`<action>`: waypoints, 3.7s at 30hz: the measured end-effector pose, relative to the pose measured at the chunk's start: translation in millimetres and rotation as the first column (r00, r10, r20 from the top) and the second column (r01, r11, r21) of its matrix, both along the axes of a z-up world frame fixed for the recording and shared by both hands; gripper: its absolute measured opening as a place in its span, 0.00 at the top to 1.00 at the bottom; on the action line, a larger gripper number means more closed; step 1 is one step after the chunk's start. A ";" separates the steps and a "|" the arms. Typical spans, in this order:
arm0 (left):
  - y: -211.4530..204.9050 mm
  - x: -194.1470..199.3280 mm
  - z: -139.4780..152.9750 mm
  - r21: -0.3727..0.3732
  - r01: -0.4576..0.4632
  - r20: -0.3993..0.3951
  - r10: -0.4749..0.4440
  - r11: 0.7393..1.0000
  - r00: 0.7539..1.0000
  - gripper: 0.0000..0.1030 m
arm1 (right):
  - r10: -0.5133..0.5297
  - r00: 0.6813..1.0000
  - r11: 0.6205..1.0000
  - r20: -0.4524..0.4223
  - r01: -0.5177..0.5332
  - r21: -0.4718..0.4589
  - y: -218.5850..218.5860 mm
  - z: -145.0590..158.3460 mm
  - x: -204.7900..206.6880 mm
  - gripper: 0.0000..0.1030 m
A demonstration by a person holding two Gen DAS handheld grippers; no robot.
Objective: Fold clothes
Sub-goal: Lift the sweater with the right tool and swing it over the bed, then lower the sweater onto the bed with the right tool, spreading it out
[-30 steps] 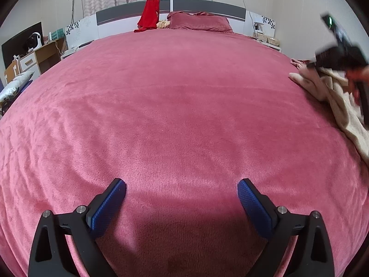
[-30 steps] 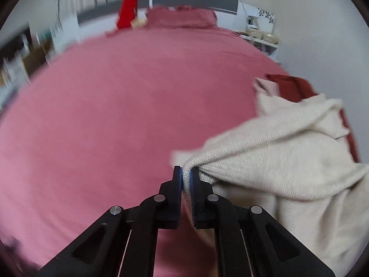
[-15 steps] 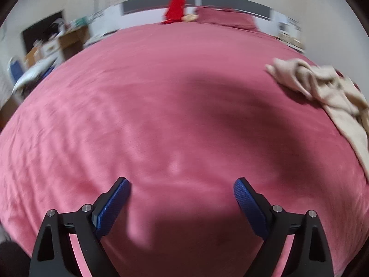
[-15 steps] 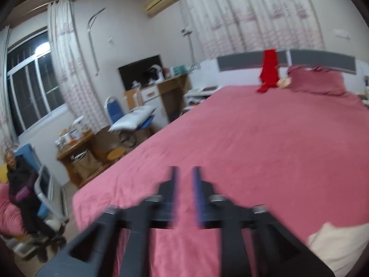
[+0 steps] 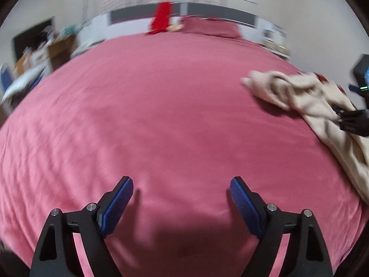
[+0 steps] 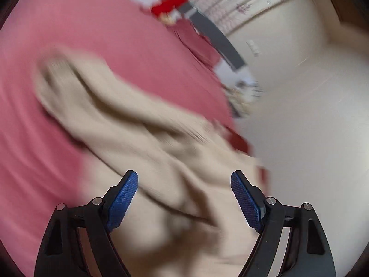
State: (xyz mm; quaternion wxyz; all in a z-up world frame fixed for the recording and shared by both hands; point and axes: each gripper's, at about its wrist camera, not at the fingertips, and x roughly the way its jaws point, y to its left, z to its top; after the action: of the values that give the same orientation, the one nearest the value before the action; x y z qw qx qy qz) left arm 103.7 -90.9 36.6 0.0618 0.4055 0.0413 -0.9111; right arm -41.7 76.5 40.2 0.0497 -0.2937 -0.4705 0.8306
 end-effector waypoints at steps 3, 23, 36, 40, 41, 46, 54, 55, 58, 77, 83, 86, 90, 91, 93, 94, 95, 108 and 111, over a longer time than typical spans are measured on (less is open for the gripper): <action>26.2 -8.7 0.3 0.007 0.057 0.018 -0.058 0.998 0.998 0.15 | -0.017 1.000 0.983 0.021 0.013 0.186 30.1 -31.0 -23.0 0.19; -83.1 67.3 52.2 0.159 -0.254 -0.065 0.267 0.954 0.962 0.15 | 0.680 0.692 -0.058 0.242 0.380 -0.923 -120.9 126.4 23.9 0.92; -211.3 191.5 163.0 0.316 -0.520 -0.320 0.605 0.794 0.729 0.15 | 0.914 0.318 -0.375 -0.252 0.428 -0.822 -294.8 350.3 192.9 0.93; -206.9 189.7 180.4 0.325 -0.509 -0.369 0.602 0.797 0.708 0.16 | 0.851 0.436 -0.463 -0.292 0.363 -0.808 -253.0 372.1 167.5 0.93; -204.1 187.2 179.9 0.326 -0.503 -0.372 0.598 0.800 0.710 0.16 | 0.833 0.474 -0.477 -0.286 0.354 -0.804 -237.3 368.4 157.8 0.93; -180.4 161.9 164.8 0.302 -0.446 -0.319 0.530 0.843 0.786 0.16 | 0.678 0.720 -0.486 -0.149 0.287 -0.825 -128.8 296.0 81.3 0.93; -127.6 104.0 125.2 0.146 -0.371 -0.205 0.395 0.917 0.895 0.16 | -0.043 0.966 -0.148 0.256 0.247 -0.958 133.1 188.1 14.3 0.69; -124.0 96.5 118.0 0.119 -0.371 -0.185 0.388 0.921 0.903 0.16 | -0.132 0.934 -0.093 0.332 0.322 -0.942 155.1 170.6 14.0 0.55; -115.3 73.1 94.0 0.092 -0.362 -0.099 0.370 0.928 0.924 0.16 | -0.207 0.866 -0.057 0.455 0.454 -0.889 194.5 119.4 40.8 0.29; -3.7 84.4 16.4 0.211 -0.087 0.094 0.069 0.974 0.993 0.19 | 0.461 0.675 0.825 0.576 -0.087 -0.559 -122.5 8.7 165.7 0.64; -16.5 86.3 47.1 0.204 -0.117 -0.015 0.122 0.972 0.992 0.19 | 0.429 0.613 0.847 0.664 -0.018 -0.531 -12.0 11.8 225.8 0.91; -34.3 90.5 60.8 0.157 -0.150 -0.079 0.164 0.976 0.983 0.19 | 0.352 0.626 0.865 0.696 0.066 -0.498 59.2 13.6 256.4 0.91; -59.2 80.1 63.9 0.097 -0.213 -0.083 0.221 0.972 0.972 0.19 | 0.214 0.641 0.868 0.737 0.221 -0.444 141.5 20.0 279.5 0.90; -66.3 76.0 62.5 0.087 -0.234 -0.074 0.240 0.968 0.968 0.19 | 0.191 0.644 0.856 0.741 0.260 -0.447 151.0 24.8 280.3 0.90; -80.6 67.2 58.4 0.072 -0.272 -0.058 0.277 0.959 0.959 0.19 | 0.137 0.674 0.840 0.726 0.309 -0.446 163.1 40.0 281.1 0.83; -87.8 61.9 54.4 0.068 -0.290 -0.051 0.293 0.955 0.955 0.19 | 0.101 0.727 0.844 0.680 0.299 -0.445 161.0 53.5 280.8 0.80; -93.4 53.1 49.6 0.068 -0.303 -0.042 0.306 0.950 0.951 0.19 | 0.068 0.781 0.847 0.621 0.283 -0.449 156.2 68.2 279.9 0.69; -127.5 27.8 18.0 0.216 -0.321 -0.038 0.337 0.922 0.941 0.17 | 0.577 0.752 0.729 0.318 -0.299 -0.616 -168.2 105.0 201.5 0.21; -143.7 30.7 12.8 0.284 -0.361 -0.022 0.383 0.888 0.923 0.17 | 0.587 0.737 0.770 0.334 -0.382 -0.510 -220.3 80.2 170.1 0.22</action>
State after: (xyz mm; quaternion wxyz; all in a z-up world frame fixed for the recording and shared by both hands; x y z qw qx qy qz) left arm 134.5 -234.7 49.5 0.1769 0.3590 0.2464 -0.8827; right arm 128.4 -143.8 120.4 -0.3534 -0.3554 -0.3445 0.7938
